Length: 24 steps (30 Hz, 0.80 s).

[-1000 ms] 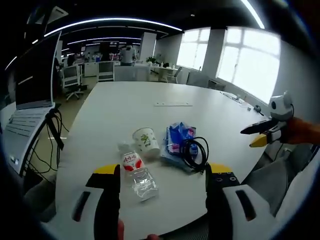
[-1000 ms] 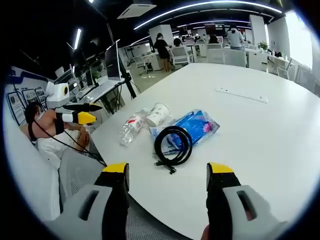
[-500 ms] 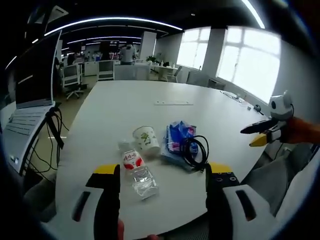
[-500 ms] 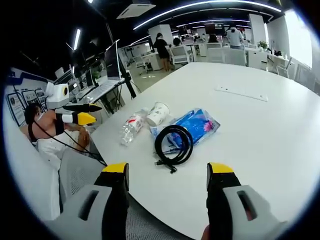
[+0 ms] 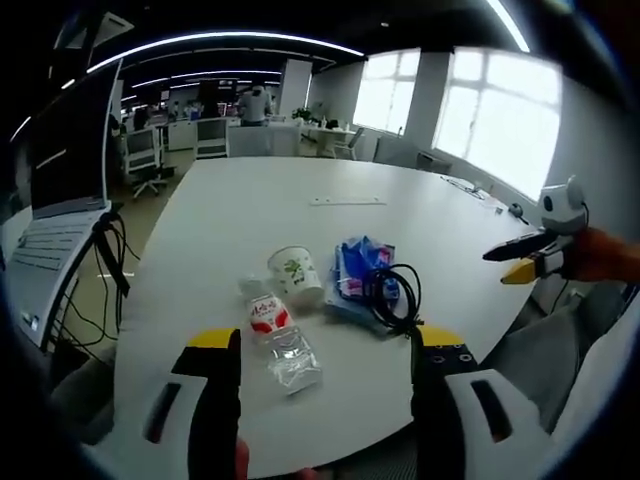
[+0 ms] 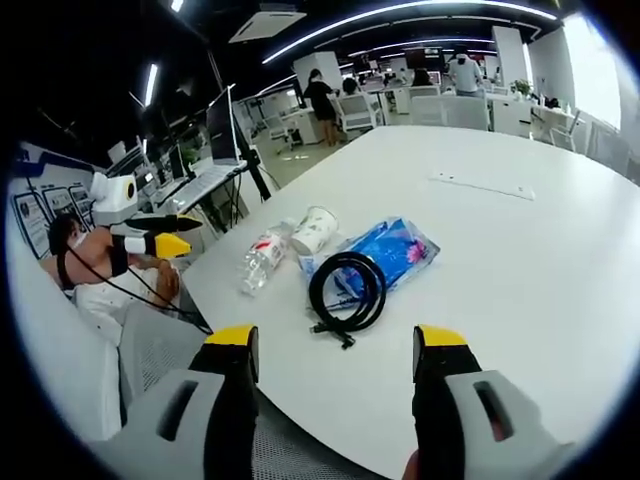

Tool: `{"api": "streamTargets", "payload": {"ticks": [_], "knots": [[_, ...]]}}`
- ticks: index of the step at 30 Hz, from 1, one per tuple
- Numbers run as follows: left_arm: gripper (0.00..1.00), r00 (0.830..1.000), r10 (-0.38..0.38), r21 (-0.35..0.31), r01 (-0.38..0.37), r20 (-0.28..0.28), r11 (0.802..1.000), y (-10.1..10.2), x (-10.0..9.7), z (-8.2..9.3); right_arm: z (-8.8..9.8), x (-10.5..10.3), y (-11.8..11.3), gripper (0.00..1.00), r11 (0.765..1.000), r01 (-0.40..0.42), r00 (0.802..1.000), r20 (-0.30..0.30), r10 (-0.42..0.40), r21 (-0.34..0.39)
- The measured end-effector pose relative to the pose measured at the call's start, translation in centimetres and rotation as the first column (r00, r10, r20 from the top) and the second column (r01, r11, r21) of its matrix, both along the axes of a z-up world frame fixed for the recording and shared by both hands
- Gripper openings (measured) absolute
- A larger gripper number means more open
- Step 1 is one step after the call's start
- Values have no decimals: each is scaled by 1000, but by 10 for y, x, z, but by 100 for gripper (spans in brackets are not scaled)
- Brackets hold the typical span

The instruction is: Arrange the tabletop items into an orderly group along one side of the table until the central work area is clear of visible clutter.

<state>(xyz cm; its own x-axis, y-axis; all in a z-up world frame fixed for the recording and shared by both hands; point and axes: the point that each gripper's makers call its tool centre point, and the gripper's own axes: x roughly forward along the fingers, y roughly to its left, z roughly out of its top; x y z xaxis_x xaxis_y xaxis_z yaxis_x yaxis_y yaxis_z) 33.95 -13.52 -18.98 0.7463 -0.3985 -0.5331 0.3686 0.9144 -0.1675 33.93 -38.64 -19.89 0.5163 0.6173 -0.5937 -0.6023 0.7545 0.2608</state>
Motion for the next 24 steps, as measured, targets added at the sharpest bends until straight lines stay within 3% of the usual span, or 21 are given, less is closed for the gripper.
{"api": "streamTargets", "payload": {"ticks": [24], "knots": [[70,1000,-10,0,10,-1,1000,0,4,-3,-1,-6,-11,62,1000,26,1000,0,-26,-8]]}}
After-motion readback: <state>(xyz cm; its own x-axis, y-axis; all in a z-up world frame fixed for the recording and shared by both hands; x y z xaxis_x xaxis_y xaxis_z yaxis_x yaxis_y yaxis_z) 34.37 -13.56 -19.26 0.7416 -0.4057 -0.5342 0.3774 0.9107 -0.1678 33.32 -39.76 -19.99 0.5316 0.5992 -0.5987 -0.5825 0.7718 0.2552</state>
